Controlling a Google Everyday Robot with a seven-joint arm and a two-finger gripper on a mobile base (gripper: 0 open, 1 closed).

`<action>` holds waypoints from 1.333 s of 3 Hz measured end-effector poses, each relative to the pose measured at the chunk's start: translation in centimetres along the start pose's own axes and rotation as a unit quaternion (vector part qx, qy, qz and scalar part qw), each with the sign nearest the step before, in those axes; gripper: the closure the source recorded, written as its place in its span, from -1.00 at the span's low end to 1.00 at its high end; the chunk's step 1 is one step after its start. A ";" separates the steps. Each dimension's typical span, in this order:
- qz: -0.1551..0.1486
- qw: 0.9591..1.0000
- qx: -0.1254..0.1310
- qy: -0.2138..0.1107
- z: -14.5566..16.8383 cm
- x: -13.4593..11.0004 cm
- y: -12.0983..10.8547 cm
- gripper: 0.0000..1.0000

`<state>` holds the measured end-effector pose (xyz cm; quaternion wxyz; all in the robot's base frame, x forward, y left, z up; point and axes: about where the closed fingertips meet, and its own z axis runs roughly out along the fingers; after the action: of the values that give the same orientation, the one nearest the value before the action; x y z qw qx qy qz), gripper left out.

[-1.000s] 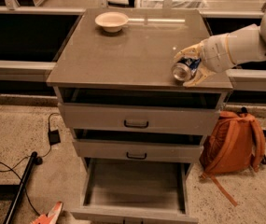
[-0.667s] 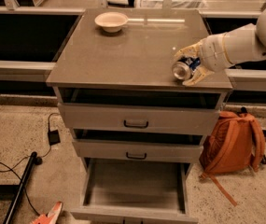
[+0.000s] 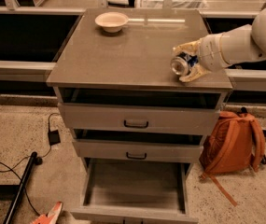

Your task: Pick pepsi can from bottom drawer and place on counter

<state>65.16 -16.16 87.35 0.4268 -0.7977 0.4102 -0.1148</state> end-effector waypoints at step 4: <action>0.000 1.000 -0.009 -0.004 0.2 0.0 0.4 -1.00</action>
Offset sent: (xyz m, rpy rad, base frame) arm 0.0000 0.0000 0.0000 0.0000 0.0000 0.0001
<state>65.08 -16.15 86.93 0.4212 -0.8018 0.4099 -0.1078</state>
